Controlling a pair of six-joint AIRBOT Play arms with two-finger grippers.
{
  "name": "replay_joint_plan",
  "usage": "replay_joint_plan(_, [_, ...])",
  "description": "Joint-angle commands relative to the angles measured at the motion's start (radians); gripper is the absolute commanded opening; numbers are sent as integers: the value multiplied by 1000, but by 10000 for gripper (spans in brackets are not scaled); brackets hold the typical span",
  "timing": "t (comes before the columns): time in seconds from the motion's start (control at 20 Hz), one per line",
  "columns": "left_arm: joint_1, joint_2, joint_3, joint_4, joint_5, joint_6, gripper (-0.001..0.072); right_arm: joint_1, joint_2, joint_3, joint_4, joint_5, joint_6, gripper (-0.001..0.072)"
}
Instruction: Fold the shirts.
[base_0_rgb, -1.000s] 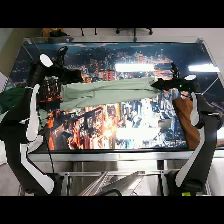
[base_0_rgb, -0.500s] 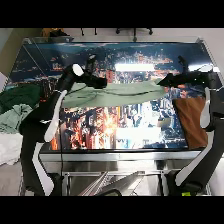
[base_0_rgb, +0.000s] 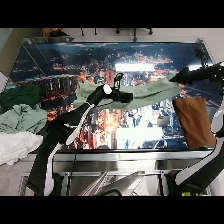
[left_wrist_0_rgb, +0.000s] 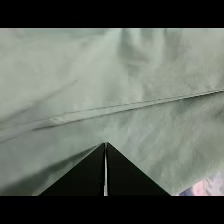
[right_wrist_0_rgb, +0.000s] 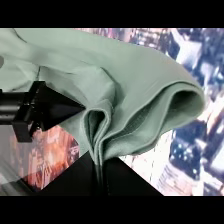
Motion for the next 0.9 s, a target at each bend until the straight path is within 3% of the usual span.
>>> replay_joint_plan(0.0, [-56, -25, 3, -51, 34, -1, 18, -2, 35, 0, 44, 10, 0, 15])
replay_joint_plan(0.1, [-47, -21, 13, -53, -31, -1, 18, -2, 56, 0, 44, 8, 0, 15])
replay_joint_plan(0.25, [41, 37, 129, -53, -282, 1, 18, 14, 86, 0, 60, -10, 12, 15])
replay_joint_plan(0.45, [243, 311, 157, -54, -477, 23, 18, 136, 93, -1, 158, -73, 12, 15])
replay_joint_plan(0.65, [501, 661, 56, -50, -503, 24, 18, 406, 54, -2, 156, -275, 30, 15])
replay_joint_plan(0.85, [735, 919, -87, -50, -523, 69, 18, 719, -63, -2, 156, -620, 29, 16])
